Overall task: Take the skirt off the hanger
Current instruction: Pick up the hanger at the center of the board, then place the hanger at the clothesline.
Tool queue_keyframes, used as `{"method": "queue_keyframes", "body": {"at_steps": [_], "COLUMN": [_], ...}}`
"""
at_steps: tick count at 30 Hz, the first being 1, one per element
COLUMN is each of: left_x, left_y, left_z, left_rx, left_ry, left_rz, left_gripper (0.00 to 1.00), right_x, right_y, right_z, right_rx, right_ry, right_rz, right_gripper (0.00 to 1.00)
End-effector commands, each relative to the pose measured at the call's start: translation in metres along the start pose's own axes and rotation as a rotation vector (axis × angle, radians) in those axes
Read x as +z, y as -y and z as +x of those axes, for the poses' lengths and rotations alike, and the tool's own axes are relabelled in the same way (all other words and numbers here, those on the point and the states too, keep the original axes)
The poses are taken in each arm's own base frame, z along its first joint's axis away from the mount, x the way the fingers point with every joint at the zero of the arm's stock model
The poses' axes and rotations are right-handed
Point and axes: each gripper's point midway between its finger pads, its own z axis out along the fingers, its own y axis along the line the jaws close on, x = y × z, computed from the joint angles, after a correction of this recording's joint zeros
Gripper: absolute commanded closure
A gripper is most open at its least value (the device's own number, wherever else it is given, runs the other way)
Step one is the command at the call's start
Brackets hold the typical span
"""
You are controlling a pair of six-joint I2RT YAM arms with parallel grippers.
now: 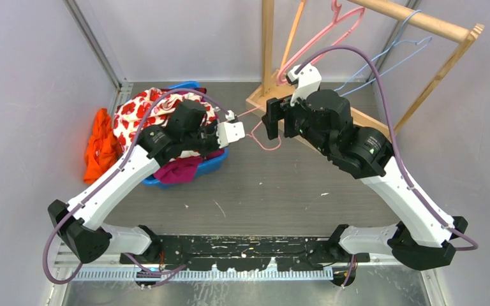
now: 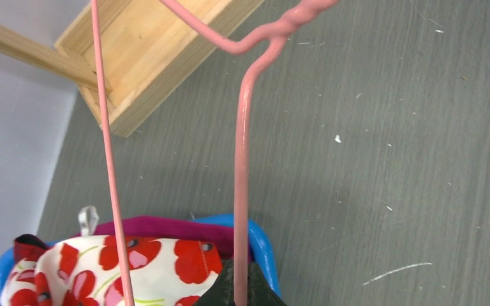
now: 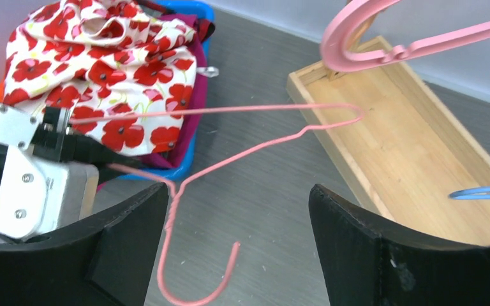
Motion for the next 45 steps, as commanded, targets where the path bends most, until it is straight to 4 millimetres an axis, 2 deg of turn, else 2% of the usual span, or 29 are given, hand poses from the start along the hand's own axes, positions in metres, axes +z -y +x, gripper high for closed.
{"method": "queue_keyframes", "body": {"at_steps": [1, 4, 8, 14, 20, 24, 29, 35, 41, 45], "left_x": [-0.022, -0.038, -0.053, -0.066, -0.073, -0.068, -0.047, -0.025, -0.018, -0.012], "left_y": [0.015, 0.022, 0.026, 0.009, -0.004, -0.012, -0.031, -0.062, -0.098, -0.106], "left_z": [0.000, -0.008, -0.019, -0.056, -0.071, -0.080, -0.083, -0.101, -0.117, -0.136], "left_rx": [-0.061, -0.096, -0.147, -0.203, -0.221, -0.228, -0.230, -0.252, -0.313, -0.352], "left_ry": [-0.016, -0.019, -0.014, 0.036, 0.062, 0.075, 0.067, 0.106, 0.174, 0.244], "left_rz": [0.050, 0.093, 0.120, 0.110, 0.074, 0.069, 0.048, 0.016, -0.049, -0.036], "left_gripper": [1.00, 1.00, 1.00, 1.00, 1.00, 1.00, 1.00, 1.00, 1.00, 1.00], "right_x": [-0.014, -0.024, -0.033, -0.049, -0.072, -0.082, -0.094, -0.111, -0.126, -0.127], "right_y": [0.015, 0.021, 0.034, 0.051, 0.076, 0.092, 0.100, 0.113, 0.123, 0.125], "right_z": [-0.055, -0.077, -0.091, -0.112, -0.119, -0.120, -0.126, -0.131, -0.139, -0.138], "right_rx": [0.029, 0.043, 0.032, 0.022, 0.066, 0.037, 0.032, 0.009, -0.025, -0.042], "right_ry": [0.191, 0.268, 0.326, 0.434, 0.507, 0.524, 0.546, 0.562, 0.597, 0.601], "right_rz": [0.077, 0.102, 0.157, 0.232, 0.339, 0.428, 0.465, 0.521, 0.579, 0.594], "right_gripper": [0.14, 0.14, 0.14, 0.15, 0.15, 0.16, 0.16, 0.16, 0.16, 0.16]}}
